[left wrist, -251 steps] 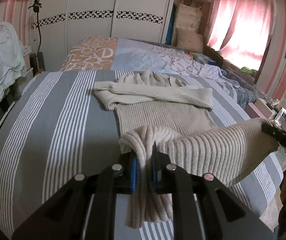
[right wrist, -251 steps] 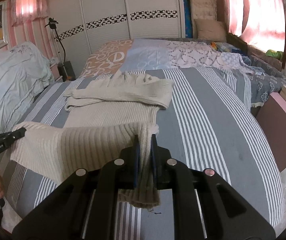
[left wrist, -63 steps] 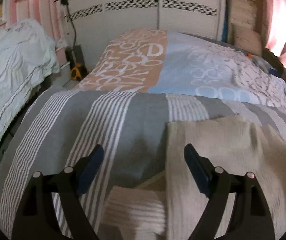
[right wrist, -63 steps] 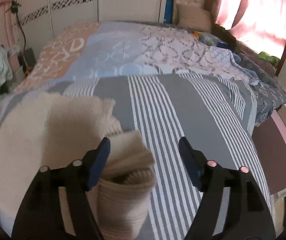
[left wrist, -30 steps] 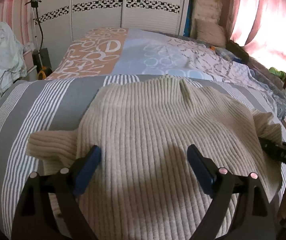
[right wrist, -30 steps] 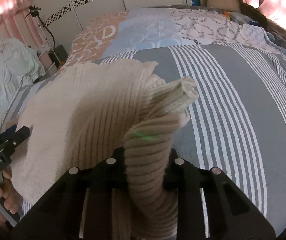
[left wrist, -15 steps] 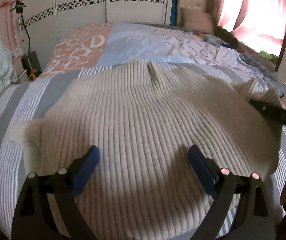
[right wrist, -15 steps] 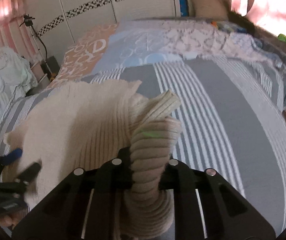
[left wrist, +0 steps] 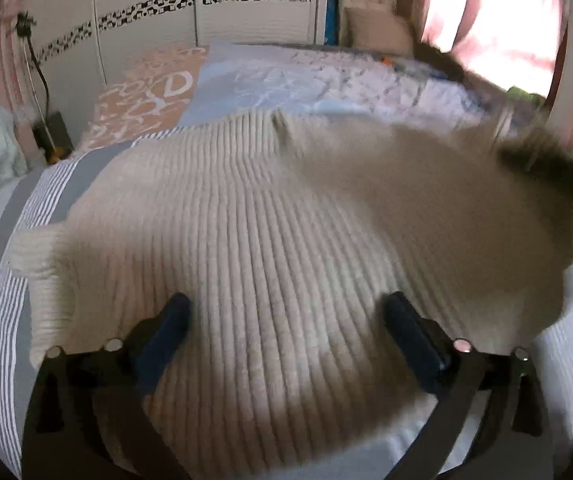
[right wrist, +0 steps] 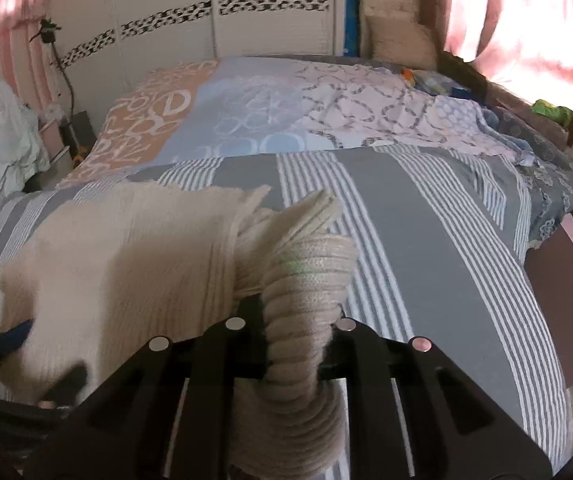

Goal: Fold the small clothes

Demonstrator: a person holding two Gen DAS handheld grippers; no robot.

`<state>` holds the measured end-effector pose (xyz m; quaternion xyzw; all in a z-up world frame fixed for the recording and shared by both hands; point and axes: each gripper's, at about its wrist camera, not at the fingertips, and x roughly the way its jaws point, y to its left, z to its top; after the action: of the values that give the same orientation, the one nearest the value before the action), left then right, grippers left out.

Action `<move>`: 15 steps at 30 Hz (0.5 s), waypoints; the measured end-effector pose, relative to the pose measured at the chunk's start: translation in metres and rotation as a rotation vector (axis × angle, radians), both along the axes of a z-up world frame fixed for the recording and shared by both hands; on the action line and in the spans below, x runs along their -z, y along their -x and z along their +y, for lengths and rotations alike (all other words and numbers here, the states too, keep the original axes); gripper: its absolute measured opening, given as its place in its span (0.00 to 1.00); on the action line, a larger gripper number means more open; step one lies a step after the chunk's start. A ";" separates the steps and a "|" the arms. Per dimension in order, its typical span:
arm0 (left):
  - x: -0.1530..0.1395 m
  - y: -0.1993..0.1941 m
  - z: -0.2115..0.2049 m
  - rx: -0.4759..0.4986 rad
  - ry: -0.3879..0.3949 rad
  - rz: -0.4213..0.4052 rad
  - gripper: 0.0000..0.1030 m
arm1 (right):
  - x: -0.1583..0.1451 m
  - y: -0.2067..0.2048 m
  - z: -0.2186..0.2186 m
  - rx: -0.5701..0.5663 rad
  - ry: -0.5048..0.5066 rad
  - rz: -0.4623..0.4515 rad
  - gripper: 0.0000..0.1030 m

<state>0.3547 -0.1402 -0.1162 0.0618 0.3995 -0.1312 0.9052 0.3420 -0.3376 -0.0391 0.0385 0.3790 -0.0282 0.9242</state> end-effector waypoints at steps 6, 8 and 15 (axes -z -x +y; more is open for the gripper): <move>0.000 -0.002 0.003 -0.012 0.030 0.005 0.98 | -0.024 0.004 0.020 -0.057 -0.011 -0.028 0.13; 0.000 -0.001 0.002 -0.013 0.029 0.003 0.98 | -0.030 0.004 0.023 -0.064 -0.017 -0.036 0.13; -0.011 0.002 0.017 -0.031 0.149 0.019 0.98 | -0.041 0.001 0.029 -0.103 -0.112 -0.026 0.13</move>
<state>0.3532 -0.1229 -0.1055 -0.0132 0.3983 -0.1471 0.9053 0.3413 -0.3081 0.0019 0.0712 0.3696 0.0410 0.9256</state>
